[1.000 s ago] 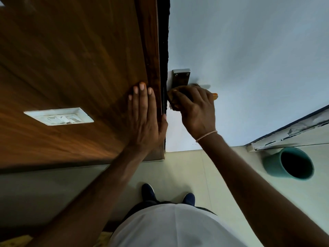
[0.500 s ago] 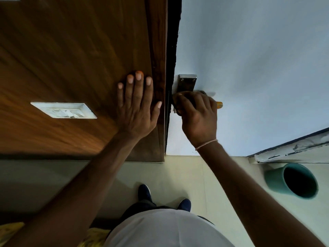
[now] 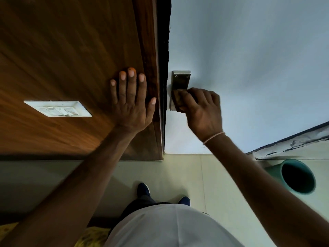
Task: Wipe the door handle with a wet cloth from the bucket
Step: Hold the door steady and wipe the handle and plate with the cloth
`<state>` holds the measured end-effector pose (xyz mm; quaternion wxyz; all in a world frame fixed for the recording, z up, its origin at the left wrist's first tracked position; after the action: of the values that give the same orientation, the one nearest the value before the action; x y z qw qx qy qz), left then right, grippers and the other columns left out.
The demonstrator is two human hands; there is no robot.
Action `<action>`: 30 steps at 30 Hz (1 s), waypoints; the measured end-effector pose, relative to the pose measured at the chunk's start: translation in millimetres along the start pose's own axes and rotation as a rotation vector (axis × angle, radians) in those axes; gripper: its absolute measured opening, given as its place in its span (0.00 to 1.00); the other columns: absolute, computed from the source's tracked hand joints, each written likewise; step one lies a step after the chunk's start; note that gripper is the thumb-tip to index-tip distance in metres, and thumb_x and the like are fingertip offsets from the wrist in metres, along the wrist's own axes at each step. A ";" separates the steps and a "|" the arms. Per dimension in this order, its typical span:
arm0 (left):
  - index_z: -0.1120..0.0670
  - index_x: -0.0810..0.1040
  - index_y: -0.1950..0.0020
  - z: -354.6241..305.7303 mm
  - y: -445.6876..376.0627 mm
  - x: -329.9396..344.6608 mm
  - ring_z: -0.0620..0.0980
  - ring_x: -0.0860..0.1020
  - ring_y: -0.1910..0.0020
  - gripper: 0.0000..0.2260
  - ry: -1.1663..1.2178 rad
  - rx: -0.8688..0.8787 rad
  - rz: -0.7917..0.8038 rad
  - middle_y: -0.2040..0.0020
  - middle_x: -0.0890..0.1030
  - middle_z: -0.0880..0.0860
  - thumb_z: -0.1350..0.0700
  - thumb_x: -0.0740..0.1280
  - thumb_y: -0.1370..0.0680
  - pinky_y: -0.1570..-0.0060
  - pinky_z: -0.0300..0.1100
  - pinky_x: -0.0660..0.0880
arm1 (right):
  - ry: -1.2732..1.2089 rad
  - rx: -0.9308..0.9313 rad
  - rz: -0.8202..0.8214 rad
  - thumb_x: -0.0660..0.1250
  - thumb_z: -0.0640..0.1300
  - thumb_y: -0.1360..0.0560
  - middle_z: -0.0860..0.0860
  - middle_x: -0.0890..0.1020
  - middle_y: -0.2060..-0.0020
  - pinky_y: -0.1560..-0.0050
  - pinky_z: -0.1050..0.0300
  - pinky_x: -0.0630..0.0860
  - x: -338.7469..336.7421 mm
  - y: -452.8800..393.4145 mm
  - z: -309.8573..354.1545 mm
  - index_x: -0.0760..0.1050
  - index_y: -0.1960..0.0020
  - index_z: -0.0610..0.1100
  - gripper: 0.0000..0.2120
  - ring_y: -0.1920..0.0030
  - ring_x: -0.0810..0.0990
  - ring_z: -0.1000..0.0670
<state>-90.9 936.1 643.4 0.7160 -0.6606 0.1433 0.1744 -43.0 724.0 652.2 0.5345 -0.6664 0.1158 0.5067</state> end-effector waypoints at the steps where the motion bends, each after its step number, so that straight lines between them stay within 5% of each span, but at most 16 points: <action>1: 0.57 0.50 0.12 -0.6 -0.1 -0.1 0.56 0.46 0.11 0.34 0.006 -0.001 0.001 0.11 0.44 0.54 0.43 0.56 0.14 0.13 0.58 0.47 | 0.020 0.007 -0.001 0.69 0.41 0.20 0.48 0.84 0.40 0.39 0.46 0.71 -2.6 4.4 -12.1 0.80 0.31 0.49 0.18 0.41 0.82 0.41; 5: 0.57 0.50 0.12 -1.1 0.7 -0.7 0.56 0.46 0.11 0.34 0.000 -0.005 0.017 0.10 0.47 0.55 0.43 0.57 0.14 0.13 0.58 0.48 | 0.078 0.048 0.000 0.71 0.42 0.19 0.49 0.84 0.40 0.38 0.45 0.70 -10.0 14.6 -41.3 0.81 0.32 0.49 0.16 0.41 0.82 0.42; 10: 0.57 0.51 0.12 -3.0 0.1 -0.8 0.56 0.47 0.11 0.34 0.004 -0.015 0.006 0.18 0.61 0.63 0.44 0.58 0.14 0.13 0.58 0.49 | -0.006 0.060 0.003 0.68 0.42 0.20 0.51 0.85 0.41 0.38 0.46 0.70 0.2 1.0 5.6 0.81 0.32 0.51 0.18 0.40 0.82 0.43; 19: 0.57 0.50 0.12 -8.9 -3.5 -5.2 0.56 0.46 0.11 0.34 0.012 -0.017 0.026 0.18 0.61 0.63 0.45 0.58 0.14 0.13 0.59 0.50 | 0.059 0.156 -0.013 0.71 0.41 0.21 0.54 0.85 0.47 0.39 0.45 0.69 -27.1 24.8 -65.1 0.82 0.38 0.54 0.15 0.46 0.83 0.47; 25: 0.58 0.51 0.12 -4.8 -1.6 -5.7 0.57 0.47 0.12 0.34 0.019 -0.063 0.036 0.18 0.61 0.65 0.46 0.58 0.14 0.14 0.61 0.50 | -0.045 0.074 -0.017 0.70 0.39 0.21 0.51 0.85 0.42 0.38 0.46 0.70 2.8 -0.1 10.4 0.82 0.33 0.51 0.18 0.40 0.82 0.43; 30: 0.59 0.52 0.13 -15.6 -2.3 -7.2 0.67 0.60 0.17 0.33 0.055 -0.073 0.035 0.18 0.62 0.66 0.46 0.57 0.14 0.15 0.63 0.52 | -0.037 0.065 -0.048 0.70 0.42 0.20 0.51 0.85 0.40 0.39 0.46 0.71 -7.1 13.2 -30.1 0.83 0.34 0.50 0.16 0.40 0.83 0.44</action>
<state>-95.9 920.0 647.2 0.6840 -0.6883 0.1680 0.1738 -38.9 691.0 647.4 0.5700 -0.6417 0.1063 0.5020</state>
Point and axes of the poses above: each hand's wrist, its own y-axis away from the middle knuckle, its own x-axis out of the palm, z = x × y, the point moved 6 cm from there along -y, towards the middle knuckle
